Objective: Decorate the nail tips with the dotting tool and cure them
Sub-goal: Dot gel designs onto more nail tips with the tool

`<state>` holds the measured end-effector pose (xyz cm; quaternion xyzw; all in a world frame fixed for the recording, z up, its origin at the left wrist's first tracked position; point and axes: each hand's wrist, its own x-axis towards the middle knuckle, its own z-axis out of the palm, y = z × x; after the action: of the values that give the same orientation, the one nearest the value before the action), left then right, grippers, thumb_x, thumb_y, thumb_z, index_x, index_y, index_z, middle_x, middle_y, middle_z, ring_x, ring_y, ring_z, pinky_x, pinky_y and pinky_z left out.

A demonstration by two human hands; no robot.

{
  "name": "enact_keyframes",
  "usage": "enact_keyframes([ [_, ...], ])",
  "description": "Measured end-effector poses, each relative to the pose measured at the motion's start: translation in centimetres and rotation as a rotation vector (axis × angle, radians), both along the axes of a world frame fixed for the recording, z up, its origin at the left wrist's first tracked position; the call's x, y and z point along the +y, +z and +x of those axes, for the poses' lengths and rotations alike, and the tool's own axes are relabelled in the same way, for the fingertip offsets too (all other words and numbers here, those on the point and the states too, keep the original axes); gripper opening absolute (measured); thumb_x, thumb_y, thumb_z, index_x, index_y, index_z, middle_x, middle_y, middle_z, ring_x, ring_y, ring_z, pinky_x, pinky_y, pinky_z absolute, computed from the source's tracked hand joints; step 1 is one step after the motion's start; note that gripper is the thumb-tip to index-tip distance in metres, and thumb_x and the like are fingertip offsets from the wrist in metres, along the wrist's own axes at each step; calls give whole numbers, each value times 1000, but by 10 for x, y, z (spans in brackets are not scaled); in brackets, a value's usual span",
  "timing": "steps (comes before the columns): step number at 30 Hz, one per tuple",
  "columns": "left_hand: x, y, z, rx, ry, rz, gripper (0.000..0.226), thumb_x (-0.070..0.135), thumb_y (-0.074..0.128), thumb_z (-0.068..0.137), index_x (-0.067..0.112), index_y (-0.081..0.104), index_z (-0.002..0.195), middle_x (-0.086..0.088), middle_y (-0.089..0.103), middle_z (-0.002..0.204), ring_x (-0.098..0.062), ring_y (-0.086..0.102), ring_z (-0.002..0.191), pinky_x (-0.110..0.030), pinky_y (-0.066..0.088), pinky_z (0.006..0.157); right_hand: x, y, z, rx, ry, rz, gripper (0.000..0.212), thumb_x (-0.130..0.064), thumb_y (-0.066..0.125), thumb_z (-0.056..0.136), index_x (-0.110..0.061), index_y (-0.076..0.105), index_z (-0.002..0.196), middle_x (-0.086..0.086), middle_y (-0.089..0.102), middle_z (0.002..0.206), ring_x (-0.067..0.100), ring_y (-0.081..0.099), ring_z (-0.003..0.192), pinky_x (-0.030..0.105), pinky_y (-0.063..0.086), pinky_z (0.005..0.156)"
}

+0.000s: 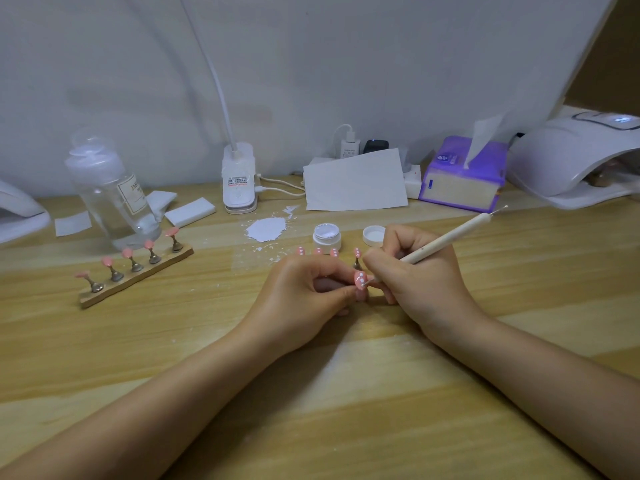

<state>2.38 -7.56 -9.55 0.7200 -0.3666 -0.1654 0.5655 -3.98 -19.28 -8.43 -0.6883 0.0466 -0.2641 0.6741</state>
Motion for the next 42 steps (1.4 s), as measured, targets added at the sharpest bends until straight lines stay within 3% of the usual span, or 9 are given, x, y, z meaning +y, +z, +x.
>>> enact_keyframes([
  [7, -2, 0, 1, -9, 13, 14, 22, 1, 68, 77, 22, 71, 71, 3, 71, 67, -3, 62, 62, -13, 49, 57, -1, -3, 1, 17, 3, -5, 45, 14, 52, 79, -10, 30, 49, -10, 40, 27, 1, 40, 27, 11, 35, 37],
  [11, -1, -1, 1, -14, 11, 19, 22, 1, 68, 77, 22, 71, 71, 6, 71, 67, -2, 62, 62, -12, 48, 56, 0, 0, 1, -1, 8, 23, 45, 19, 47, 78, -10, 30, 50, -8, 38, 26, 1, 39, 25, 7, 31, 34],
  [16, -1, -2, 3, -34, 19, 21, 22, 1, 68, 78, 22, 71, 72, -6, 72, 72, -8, 62, 63, -15, 51, 60, 1, 0, 1, -11, 18, 2, 46, 19, 49, 79, -11, 30, 49, -8, 39, 26, 0, 39, 25, 6, 29, 34],
  [21, -1, -2, 2, -32, 23, 29, 18, 1, 68, 78, 18, 72, 72, -4, 72, 71, -9, 63, 63, -15, 51, 60, 0, 0, 1, -14, 6, 2, 44, 19, 47, 77, -10, 30, 50, -8, 37, 25, 0, 38, 25, 7, 31, 35],
  [29, -1, 1, 0, 5, 16, 26, 18, 0, 67, 78, 16, 71, 72, 11, 70, 64, 3, 61, 60, -9, 46, 55, 0, -1, 1, -14, -1, -17, 44, 19, 47, 77, -11, 30, 50, -9, 37, 25, 0, 39, 25, 8, 34, 36],
  [42, -1, -1, 2, -32, 27, 38, 15, 3, 69, 78, 17, 72, 74, -4, 72, 71, -5, 62, 60, -13, 50, 58, 0, -2, 1, -12, -4, -45, 47, 18, 50, 77, -12, 31, 47, -9, 39, 25, 0, 40, 26, 8, 30, 34],
])
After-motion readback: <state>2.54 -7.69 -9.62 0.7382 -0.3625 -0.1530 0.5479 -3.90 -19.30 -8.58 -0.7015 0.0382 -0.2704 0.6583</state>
